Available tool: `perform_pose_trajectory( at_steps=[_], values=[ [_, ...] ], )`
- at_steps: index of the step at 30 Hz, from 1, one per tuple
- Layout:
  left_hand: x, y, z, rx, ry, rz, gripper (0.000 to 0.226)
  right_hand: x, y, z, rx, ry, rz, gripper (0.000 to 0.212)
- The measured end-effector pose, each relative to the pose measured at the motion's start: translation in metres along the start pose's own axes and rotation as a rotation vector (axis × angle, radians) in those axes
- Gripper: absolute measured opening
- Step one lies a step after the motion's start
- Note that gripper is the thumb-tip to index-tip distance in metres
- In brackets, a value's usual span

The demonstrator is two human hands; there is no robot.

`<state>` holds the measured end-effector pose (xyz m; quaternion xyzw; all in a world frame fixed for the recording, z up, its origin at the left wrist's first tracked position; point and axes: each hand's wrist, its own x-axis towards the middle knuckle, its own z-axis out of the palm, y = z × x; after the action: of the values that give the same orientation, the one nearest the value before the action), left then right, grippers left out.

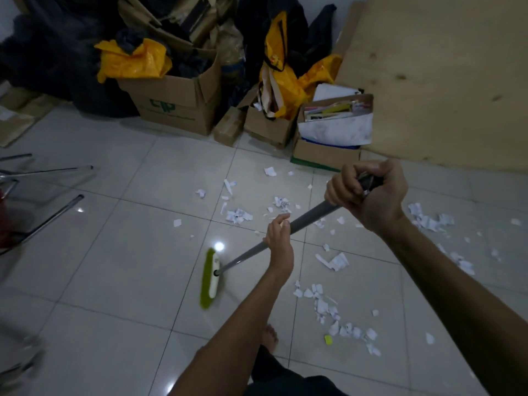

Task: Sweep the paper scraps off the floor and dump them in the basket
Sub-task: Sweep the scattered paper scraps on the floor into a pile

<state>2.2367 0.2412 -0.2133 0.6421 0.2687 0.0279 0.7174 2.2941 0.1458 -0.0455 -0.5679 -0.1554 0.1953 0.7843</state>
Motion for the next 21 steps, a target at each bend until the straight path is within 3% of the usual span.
perform_pose_trajectory(
  at_steps=[12,21],
  values=[
    [-0.041,0.027,0.088,-0.029,-0.258,-0.091,0.026,-0.031,-0.073,-0.032,-0.195,0.114,-0.003,0.036],
    [-0.062,0.036,0.122,-0.081,-0.408,-0.228,0.023,-0.040,-0.080,-0.035,-0.327,0.192,-0.024,0.036]
  ],
)
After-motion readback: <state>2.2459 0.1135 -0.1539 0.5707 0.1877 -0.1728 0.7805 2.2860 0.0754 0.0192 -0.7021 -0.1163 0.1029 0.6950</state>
